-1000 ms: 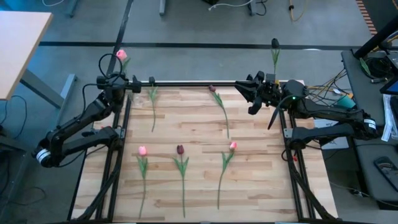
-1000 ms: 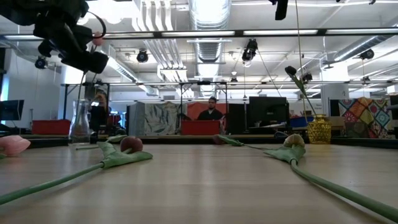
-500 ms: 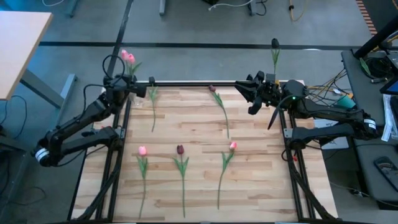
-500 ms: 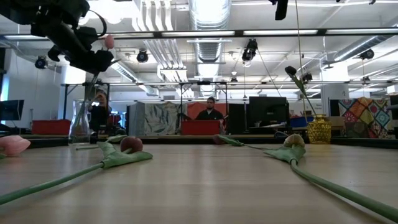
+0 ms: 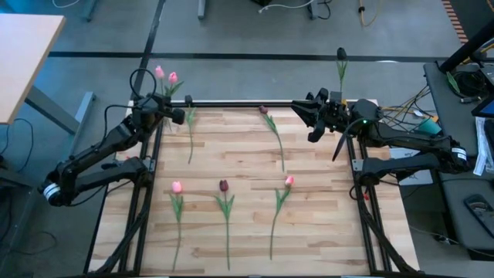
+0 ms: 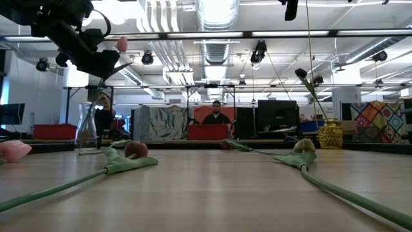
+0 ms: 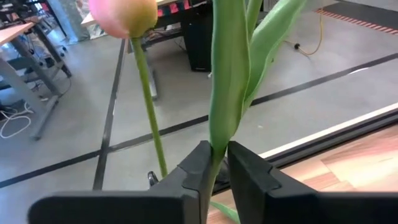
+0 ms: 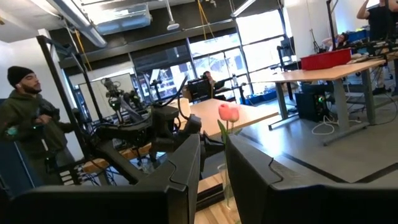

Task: Sort flowers into vase by color
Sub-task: Put the top right pink flower into the transparent vase, then put the top red flower into the yellow vase

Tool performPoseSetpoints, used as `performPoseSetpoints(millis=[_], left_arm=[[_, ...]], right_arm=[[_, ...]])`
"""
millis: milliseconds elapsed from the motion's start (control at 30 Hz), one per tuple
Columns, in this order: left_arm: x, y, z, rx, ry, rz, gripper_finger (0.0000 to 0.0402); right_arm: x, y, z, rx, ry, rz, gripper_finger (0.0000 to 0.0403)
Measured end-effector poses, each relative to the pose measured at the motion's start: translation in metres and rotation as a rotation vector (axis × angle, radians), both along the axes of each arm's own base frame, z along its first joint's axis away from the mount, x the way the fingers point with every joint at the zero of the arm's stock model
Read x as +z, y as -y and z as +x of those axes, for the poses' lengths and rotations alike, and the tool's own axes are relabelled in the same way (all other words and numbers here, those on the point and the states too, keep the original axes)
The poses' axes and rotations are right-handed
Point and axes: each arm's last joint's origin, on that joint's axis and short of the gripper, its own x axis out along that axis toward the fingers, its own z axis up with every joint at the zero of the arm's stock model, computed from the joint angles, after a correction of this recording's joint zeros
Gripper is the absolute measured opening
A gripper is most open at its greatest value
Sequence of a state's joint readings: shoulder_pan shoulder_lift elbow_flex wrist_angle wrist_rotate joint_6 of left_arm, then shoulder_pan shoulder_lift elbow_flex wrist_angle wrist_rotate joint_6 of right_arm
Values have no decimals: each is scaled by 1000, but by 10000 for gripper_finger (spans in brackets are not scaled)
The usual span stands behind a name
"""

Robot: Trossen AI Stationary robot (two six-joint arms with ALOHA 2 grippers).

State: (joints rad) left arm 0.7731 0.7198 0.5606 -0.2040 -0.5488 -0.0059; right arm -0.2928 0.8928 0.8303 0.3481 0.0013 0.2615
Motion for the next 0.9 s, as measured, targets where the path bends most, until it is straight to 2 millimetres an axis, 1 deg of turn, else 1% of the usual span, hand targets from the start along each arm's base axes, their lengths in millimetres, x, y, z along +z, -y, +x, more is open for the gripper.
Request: performPoseSetpoints(millis=[133,367,533,733,900], left_arm=[[1,1,-1,1,3,3,59],[5,4,-4,6,26,20,77],[24,9,-9,11,30,18,96],[48,17,-17,9,-16,-31,116],[61,25,-22,-66,2,-91,118]], right_arm=[[0,0,0,0,0,0,70],[0,0,0,0,0,0,70],[0,0,0,0,0,0,70],[0,0,0,-1,0,-2,70],[0,0,0,-4,-5,-15,70]])
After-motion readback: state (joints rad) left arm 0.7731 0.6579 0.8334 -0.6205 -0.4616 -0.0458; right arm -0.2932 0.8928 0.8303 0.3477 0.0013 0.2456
